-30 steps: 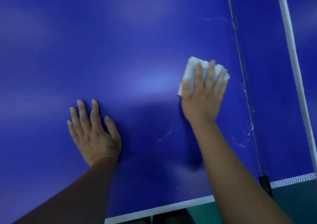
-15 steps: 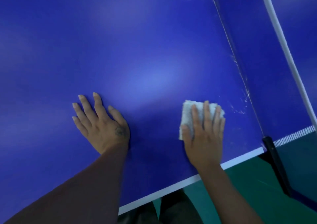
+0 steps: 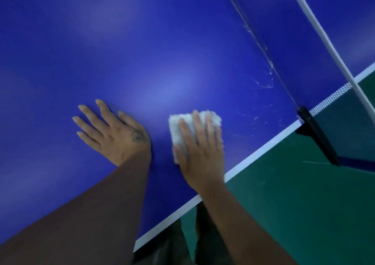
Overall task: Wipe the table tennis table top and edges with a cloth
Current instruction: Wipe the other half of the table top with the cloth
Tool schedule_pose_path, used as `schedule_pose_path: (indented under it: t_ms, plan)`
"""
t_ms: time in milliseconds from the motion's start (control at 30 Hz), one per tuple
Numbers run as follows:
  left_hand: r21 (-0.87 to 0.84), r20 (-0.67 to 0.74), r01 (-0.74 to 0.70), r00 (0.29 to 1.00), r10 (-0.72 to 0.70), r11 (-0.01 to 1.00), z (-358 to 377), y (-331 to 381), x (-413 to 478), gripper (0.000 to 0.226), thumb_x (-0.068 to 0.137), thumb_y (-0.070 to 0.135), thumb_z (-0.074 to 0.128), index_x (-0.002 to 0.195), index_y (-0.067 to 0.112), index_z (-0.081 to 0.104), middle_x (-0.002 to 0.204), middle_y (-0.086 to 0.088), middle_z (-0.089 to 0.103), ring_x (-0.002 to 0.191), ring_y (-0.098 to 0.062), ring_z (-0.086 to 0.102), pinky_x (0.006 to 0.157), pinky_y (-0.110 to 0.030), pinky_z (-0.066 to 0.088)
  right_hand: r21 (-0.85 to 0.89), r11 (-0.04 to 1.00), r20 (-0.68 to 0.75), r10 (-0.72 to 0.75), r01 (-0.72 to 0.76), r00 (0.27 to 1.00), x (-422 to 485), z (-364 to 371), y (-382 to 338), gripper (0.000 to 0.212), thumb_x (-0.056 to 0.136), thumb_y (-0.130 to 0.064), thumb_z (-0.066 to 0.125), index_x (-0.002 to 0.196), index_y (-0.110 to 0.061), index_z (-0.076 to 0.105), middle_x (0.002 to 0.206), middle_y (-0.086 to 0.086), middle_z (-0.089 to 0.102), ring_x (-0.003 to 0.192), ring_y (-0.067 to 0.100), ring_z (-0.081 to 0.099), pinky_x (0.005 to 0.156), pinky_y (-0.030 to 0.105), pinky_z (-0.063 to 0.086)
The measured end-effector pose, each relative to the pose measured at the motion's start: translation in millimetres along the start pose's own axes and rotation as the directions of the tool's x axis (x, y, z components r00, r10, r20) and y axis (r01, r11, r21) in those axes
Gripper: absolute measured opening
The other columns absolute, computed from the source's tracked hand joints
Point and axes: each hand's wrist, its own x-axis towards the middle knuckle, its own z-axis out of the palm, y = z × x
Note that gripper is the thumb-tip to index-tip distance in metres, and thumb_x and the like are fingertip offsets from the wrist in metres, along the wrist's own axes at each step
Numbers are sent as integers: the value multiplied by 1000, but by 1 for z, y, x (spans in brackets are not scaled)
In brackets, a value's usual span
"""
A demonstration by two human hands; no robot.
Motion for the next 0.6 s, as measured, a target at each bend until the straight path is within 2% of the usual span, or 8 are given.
schedule_pose_path:
  t_ms: [100, 167, 233, 367, 467, 600]
  plan:
    - [-7, 15, -83, 996, 83, 997, 0, 1, -1, 62, 111, 40, 30, 169, 19, 31, 179, -12, 16, 166, -37, 10, 134, -55, 6, -87, 976, 12, 200, -198, 980, -49, -11, 58, 63, 114, -50, 31, 171, -23, 24, 180, 11, 7, 166, 38, 1, 130, 64, 16]
    - [-10, 31, -246, 969, 246, 969, 2, 0, -2, 60, 112, 38, 32, 168, 17, 33, 178, -14, 18, 166, -38, 12, 134, -55, 7, -90, 932, 32, 355, -351, 934, -64, -18, 73, 66, 114, -52, 22, 172, -21, 16, 180, 11, -1, 166, 37, -5, 131, 65, 14]
    - [-11, 49, -411, 910, 411, 912, 5, -2, -3, 59, 112, 36, 34, 168, 16, 35, 178, -14, 20, 166, -38, 12, 134, -55, 7, -80, 902, 35, 427, -424, 903, -56, -19, 66, 67, 114, -51, 20, 172, -19, 14, 180, 13, -3, 166, 38, -7, 131, 65, 11]
    - [-42, 109, -603, 790, 603, 797, 6, -4, -3, 60, 112, 37, 32, 168, 16, 34, 179, -10, 19, 167, -35, 7, 134, -57, 7, -79, 956, -24, 282, -283, 959, 22, -17, 36, 62, 115, -49, 25, 171, -23, 24, 179, 14, 10, 165, 41, 4, 132, 63, 8]
    - [-57, 111, -695, 709, 697, 716, 7, -5, -2, 59, 113, 38, 30, 166, 15, 38, 178, -9, 24, 167, -33, 10, 134, -57, 10, -33, 973, -38, 227, -229, 973, 108, -20, 30, 64, 114, -54, 23, 172, -27, 18, 180, 10, 7, 166, 38, -2, 133, 58, 3]
    - [-104, 70, -684, 719, 691, 722, 3, -4, -2, 56, 111, 35, 36, 162, 14, 46, 174, -9, 33, 166, -32, 17, 133, -57, 15, 13, 979, 17, 203, -203, 979, 190, -31, 56, 69, 110, -63, 20, 172, -34, 9, 181, 2, -1, 166, 34, -9, 134, 52, -4]
